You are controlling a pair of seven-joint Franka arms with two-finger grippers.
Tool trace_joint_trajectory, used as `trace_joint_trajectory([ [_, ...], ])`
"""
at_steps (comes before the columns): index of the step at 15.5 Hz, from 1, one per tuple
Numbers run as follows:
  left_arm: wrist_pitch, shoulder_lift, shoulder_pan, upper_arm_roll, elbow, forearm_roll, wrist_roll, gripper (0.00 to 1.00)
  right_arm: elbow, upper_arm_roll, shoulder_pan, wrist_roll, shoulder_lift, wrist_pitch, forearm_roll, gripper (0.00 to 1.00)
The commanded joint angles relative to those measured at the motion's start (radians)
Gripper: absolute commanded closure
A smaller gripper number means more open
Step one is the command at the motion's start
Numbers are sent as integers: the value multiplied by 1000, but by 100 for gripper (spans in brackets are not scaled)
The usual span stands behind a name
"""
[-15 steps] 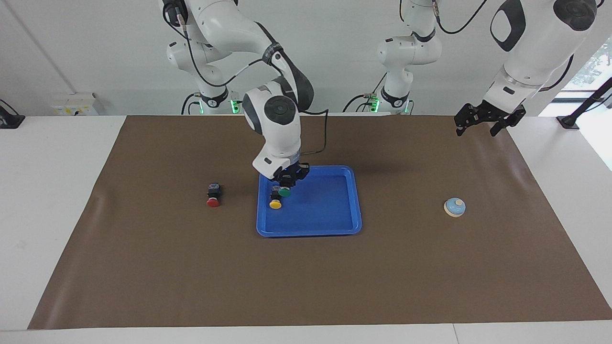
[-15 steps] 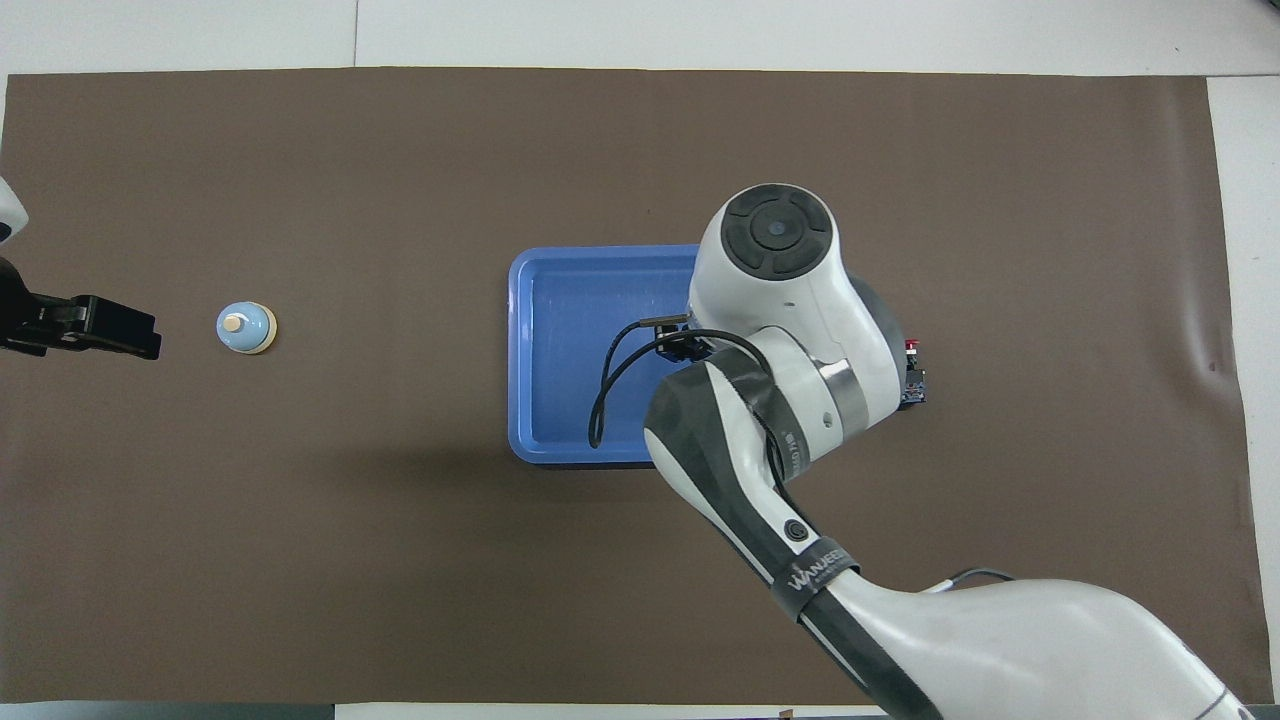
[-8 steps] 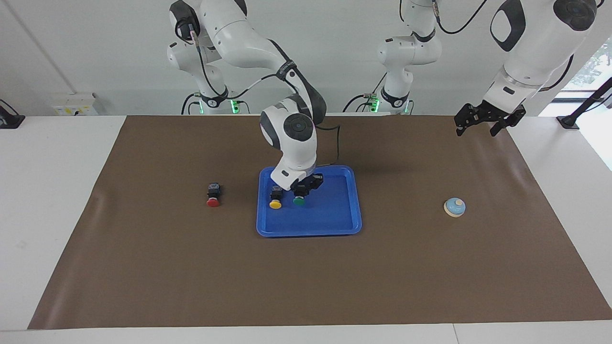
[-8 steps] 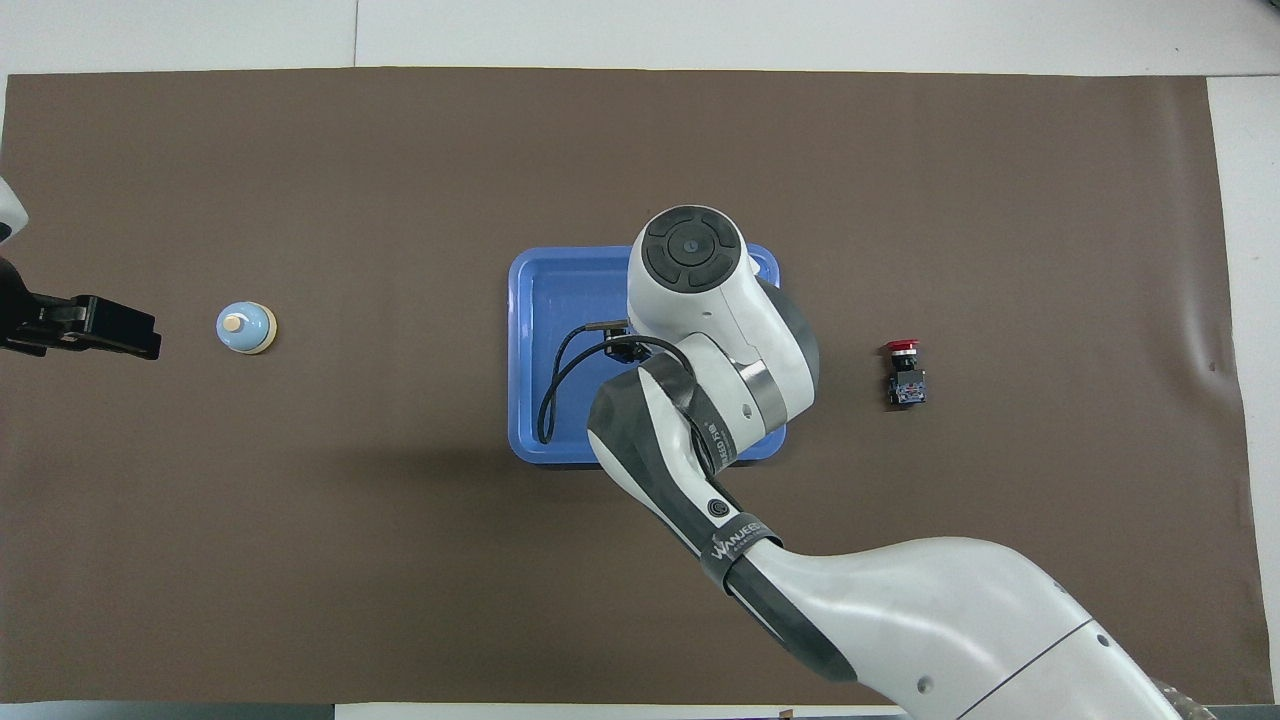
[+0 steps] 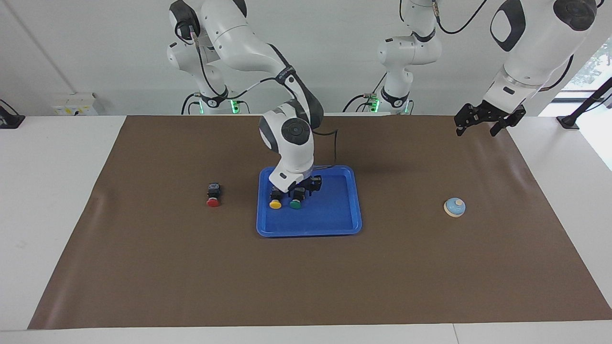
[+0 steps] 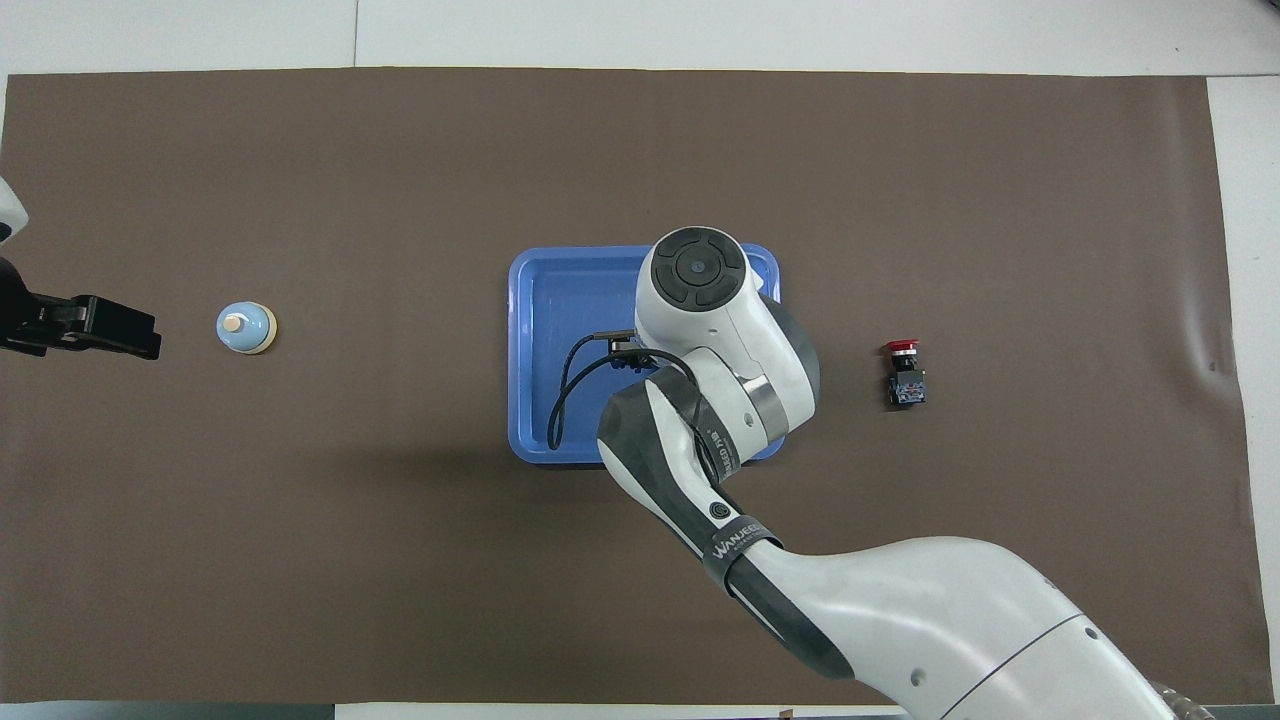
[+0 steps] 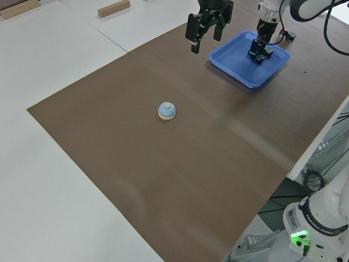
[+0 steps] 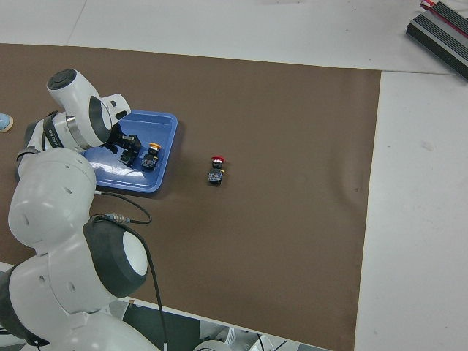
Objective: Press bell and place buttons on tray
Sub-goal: 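Carry the green button into the tray beside the yellow one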
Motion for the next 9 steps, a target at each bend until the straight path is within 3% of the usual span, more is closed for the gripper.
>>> trace_joint_trajectory([
  [1,3,-17,2,-2,-6,7,-9,0,57,-15,-34,-11,-47,-97,-5,0],
  [6,1,-16,2,-2,-6,7,-9,0,-6,-20,-208,-207,-153,-119,-7,0],
  [9,3,-17,2,-2,-6,7,-9,0,-106,-23,-281,-276,-208,-128,-36,0],
])
